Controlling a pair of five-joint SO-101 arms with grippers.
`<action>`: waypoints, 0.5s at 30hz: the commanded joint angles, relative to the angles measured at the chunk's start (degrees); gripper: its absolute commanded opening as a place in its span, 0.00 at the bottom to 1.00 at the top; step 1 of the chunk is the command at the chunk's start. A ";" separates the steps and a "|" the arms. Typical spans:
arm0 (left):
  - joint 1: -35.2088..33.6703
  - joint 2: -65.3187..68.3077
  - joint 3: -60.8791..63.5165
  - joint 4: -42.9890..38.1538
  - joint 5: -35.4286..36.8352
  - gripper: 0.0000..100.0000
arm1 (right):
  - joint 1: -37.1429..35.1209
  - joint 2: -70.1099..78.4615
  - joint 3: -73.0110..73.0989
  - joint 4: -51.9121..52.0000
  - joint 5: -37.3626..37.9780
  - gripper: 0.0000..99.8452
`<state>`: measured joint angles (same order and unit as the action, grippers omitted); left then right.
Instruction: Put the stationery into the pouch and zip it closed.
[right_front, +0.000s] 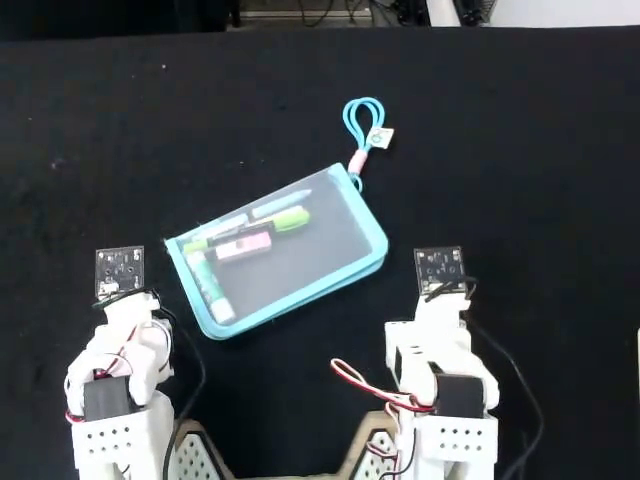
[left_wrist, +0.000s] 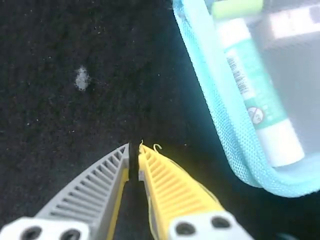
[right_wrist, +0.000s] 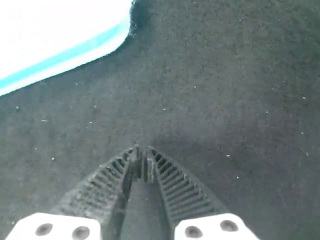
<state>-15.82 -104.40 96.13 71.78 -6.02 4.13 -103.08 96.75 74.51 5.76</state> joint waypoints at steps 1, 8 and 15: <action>1.45 -0.53 1.19 0.53 0.26 0.05 | 0.70 -5.58 -0.22 0.53 -0.18 0.01; 1.10 -0.18 1.19 0.53 0.26 0.05 | 0.70 -5.58 -0.22 0.53 -0.18 0.01; 1.45 -0.26 1.19 0.53 0.26 0.05 | 0.70 -5.58 -0.22 0.53 -0.18 0.01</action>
<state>-15.03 -104.40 96.13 71.78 -6.02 4.13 -103.08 96.75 74.51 5.76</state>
